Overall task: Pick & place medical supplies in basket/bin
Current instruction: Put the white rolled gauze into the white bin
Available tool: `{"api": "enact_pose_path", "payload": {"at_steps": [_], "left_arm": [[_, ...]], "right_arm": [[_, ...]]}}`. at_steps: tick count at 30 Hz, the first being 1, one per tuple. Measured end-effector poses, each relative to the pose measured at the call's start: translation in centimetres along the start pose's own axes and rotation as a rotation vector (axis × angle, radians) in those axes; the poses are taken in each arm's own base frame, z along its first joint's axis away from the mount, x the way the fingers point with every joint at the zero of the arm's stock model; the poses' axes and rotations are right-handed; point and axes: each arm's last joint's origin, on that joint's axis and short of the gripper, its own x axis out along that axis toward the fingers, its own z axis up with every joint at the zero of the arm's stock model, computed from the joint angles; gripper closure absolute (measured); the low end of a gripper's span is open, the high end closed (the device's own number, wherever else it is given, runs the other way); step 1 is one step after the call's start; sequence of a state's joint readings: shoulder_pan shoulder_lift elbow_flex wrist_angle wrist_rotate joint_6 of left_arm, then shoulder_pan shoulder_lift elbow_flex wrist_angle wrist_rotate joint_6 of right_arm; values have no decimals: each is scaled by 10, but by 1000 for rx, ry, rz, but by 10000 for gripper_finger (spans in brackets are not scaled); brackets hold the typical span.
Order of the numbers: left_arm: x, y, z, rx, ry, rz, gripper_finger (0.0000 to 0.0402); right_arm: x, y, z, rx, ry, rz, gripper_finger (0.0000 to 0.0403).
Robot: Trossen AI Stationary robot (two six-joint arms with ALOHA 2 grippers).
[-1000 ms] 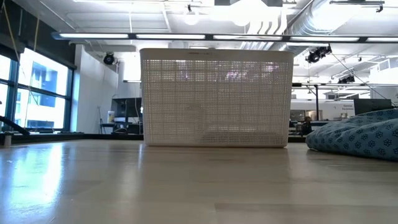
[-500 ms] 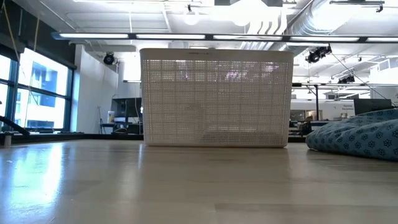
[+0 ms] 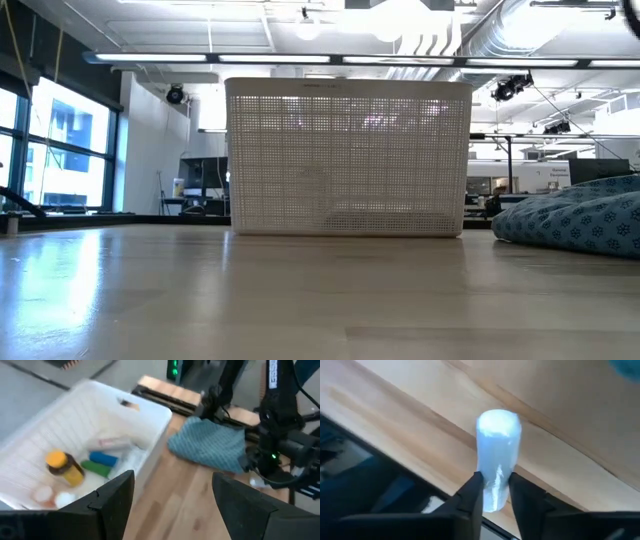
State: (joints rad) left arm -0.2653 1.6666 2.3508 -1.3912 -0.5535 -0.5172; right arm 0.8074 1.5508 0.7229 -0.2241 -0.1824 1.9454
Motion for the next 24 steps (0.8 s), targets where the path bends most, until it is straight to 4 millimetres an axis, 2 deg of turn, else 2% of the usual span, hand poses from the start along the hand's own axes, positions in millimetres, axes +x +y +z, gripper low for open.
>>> {"api": "enact_pose_path", "payload": {"at_steps": [6,12,16,19,24], "left_arm": [[-18,27,8,30,-48,32,103],[-25,44,12,76,-65,70,103],[-28,56,13,127,-59,104,103],[-29,65,14,150,-48,128,103],[-29,89,19,152,-21,72,103]], "right_arm": [[-19,22,14,-18,-61,120,371],[-70,56,32,-111,-219,356,400],[-118,77,54,-183,-390,498,397],[-163,92,77,-234,-548,584,397],[-243,106,125,-293,-835,569,401]]}}
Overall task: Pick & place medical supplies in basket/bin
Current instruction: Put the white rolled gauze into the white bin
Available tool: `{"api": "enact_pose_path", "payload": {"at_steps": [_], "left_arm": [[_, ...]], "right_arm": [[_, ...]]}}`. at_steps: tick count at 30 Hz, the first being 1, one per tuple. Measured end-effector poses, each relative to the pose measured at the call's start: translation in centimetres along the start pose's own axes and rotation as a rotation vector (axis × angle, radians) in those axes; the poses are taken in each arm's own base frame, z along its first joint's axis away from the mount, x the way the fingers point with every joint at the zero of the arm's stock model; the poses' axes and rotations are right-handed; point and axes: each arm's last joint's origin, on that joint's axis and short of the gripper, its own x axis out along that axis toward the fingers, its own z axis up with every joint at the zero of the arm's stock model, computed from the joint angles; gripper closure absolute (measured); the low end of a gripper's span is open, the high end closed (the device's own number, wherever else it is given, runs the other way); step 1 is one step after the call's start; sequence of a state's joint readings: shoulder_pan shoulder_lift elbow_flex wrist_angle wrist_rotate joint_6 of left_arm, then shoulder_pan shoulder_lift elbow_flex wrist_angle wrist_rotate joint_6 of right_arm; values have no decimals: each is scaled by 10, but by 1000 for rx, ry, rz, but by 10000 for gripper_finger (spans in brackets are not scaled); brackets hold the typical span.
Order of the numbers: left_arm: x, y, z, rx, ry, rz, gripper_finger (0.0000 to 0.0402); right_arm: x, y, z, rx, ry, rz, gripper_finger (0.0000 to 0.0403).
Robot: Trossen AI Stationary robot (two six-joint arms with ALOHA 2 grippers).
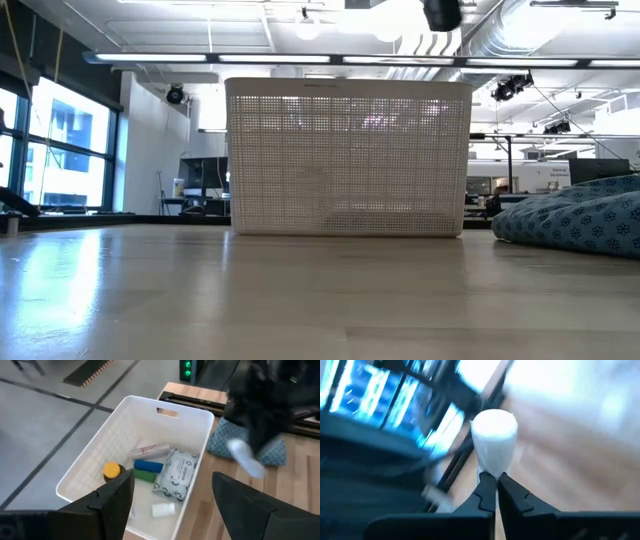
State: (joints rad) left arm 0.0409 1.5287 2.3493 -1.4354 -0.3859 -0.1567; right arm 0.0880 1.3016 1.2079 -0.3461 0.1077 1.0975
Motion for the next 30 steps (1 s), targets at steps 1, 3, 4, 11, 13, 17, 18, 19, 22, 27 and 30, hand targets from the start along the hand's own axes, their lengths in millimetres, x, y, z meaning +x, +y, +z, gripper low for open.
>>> {"api": "enact_pose_path", "payload": {"at_steps": [1,3,4,11,13,17,18,19,22,27,30], "left_arm": [[-1,6,1,1,-3,-17,103],[0,15,1,7,0,-43,103],[0,18,2,8,-8,-56,103],[1,36,6,-1,-42,-88,103],[3,40,7,-14,-37,-80,103],[11,46,8,-63,-20,-53,103],[13,47,8,-87,-17,-47,103],[16,49,9,-109,-19,-41,103],[21,51,13,-145,-37,-28,103],[46,50,16,-176,0,23,103],[59,52,17,-210,29,42,103]], "right_arm": [[-1,0,17,-28,-40,-21,401],[-1,-2,48,-82,-96,-76,401],[-2,-6,62,-100,-114,-115,401],[9,-60,127,-108,-67,-362,401],[12,-81,140,-94,-47,-411,401],[21,-124,158,-98,10,-485,401],[24,-135,161,-93,31,-503,401],[26,-145,165,-92,48,-517,400],[32,-169,173,-99,107,-518,401],[47,-201,180,-107,178,-494,399],[53,-210,182,-113,199,-487,396]]}}
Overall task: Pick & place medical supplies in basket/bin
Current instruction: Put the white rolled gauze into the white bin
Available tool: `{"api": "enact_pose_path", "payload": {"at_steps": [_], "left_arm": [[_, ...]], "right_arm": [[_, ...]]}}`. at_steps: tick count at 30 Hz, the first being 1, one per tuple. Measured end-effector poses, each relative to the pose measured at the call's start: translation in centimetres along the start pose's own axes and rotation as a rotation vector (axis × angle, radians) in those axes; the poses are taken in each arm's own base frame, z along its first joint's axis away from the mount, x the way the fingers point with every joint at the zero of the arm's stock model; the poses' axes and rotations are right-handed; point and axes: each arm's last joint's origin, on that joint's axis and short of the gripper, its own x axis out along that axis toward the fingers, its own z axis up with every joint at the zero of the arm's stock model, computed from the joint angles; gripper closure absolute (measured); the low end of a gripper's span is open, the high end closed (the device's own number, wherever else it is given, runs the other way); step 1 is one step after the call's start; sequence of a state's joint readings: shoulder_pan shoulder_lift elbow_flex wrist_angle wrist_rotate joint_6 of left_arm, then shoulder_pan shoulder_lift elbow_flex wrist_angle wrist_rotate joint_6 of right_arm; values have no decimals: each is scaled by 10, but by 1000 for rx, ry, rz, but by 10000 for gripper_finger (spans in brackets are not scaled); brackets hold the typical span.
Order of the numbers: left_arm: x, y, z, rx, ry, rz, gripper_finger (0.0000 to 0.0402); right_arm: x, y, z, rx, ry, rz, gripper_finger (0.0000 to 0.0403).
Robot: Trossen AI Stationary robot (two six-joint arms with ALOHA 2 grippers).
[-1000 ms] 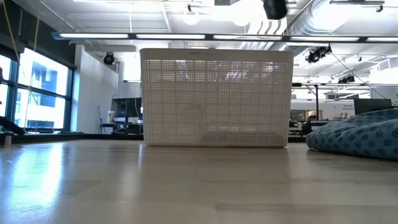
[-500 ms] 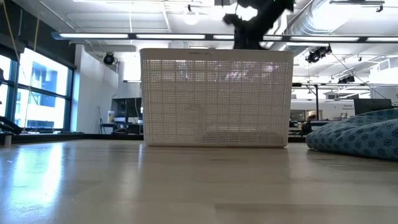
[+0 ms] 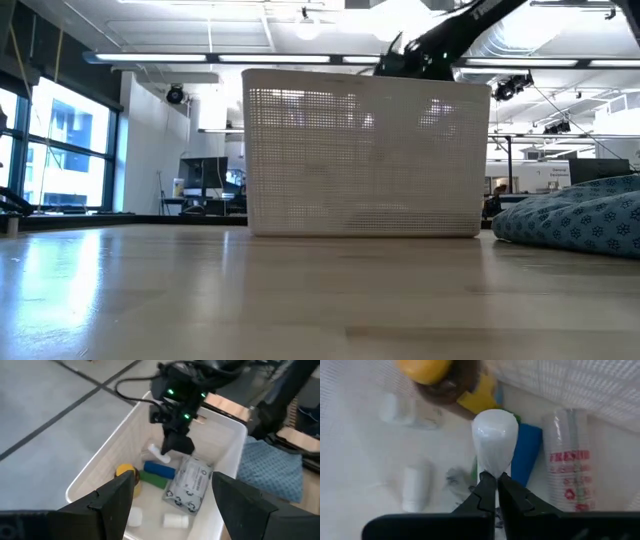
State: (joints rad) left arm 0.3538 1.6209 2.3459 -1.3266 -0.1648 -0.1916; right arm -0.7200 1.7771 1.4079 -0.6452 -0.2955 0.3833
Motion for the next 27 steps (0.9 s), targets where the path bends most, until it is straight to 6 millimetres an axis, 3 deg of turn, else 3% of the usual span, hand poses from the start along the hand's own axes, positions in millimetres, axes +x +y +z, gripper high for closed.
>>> {"api": "enact_pose_path", "payload": {"at_steps": [10,17,27], "left_arm": [[23,-4,1,-81,41,15,103],[36,-5,-2,-82,89,64,103],[40,-2,-14,1,221,128,103]], "right_arm": [[7,1,0,-96,-29,-81,394],[23,-5,-1,-93,4,-102,385],[7,-2,1,-29,-53,-115,266]]}}
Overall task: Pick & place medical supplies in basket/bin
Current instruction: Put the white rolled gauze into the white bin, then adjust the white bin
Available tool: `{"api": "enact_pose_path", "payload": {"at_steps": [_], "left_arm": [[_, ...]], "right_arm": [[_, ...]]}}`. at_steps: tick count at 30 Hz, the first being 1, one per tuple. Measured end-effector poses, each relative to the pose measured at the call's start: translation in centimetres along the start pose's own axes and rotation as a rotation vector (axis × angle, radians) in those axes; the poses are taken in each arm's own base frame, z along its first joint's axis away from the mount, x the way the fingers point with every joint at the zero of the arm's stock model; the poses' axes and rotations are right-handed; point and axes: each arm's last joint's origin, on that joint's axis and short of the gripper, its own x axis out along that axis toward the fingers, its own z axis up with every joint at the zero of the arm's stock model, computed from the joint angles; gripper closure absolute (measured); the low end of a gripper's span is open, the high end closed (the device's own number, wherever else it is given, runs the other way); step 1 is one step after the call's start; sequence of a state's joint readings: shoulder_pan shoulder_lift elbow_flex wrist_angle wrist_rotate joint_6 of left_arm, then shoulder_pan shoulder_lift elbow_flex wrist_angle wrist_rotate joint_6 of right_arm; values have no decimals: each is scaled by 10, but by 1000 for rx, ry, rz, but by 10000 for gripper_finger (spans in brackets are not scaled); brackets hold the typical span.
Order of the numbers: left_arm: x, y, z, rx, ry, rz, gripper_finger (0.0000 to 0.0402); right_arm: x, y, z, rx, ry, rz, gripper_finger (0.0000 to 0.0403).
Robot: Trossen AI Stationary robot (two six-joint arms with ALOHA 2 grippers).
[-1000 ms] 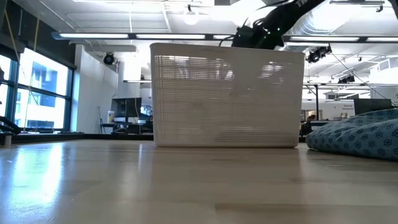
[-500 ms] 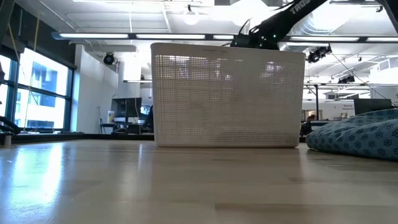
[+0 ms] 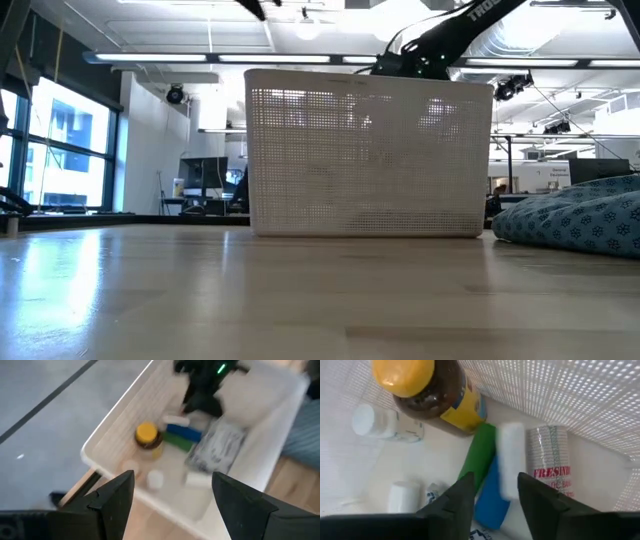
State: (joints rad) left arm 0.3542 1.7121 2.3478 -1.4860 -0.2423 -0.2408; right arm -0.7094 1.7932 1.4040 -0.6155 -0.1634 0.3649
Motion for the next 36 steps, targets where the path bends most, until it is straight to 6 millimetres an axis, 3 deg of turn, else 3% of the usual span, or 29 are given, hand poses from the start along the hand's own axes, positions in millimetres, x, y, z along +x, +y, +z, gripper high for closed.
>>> {"api": "enact_pose_path", "payload": {"at_steps": [5,13,21,31,36], "left_arm": [[-2,4,-8,22,73,59,103],[-21,9,-12,43,28,40,103],[-26,9,-14,72,28,-14,103],[-26,8,-15,85,40,-70,103],[-26,7,-15,84,44,-89,103]], "right_arm": [[-24,8,2,32,-59,32,233],[-94,23,2,57,-245,119,236],[-154,38,-22,73,-298,202,242],[-161,100,-65,33,3,550,242],[-162,127,-90,98,108,566,242]]}}
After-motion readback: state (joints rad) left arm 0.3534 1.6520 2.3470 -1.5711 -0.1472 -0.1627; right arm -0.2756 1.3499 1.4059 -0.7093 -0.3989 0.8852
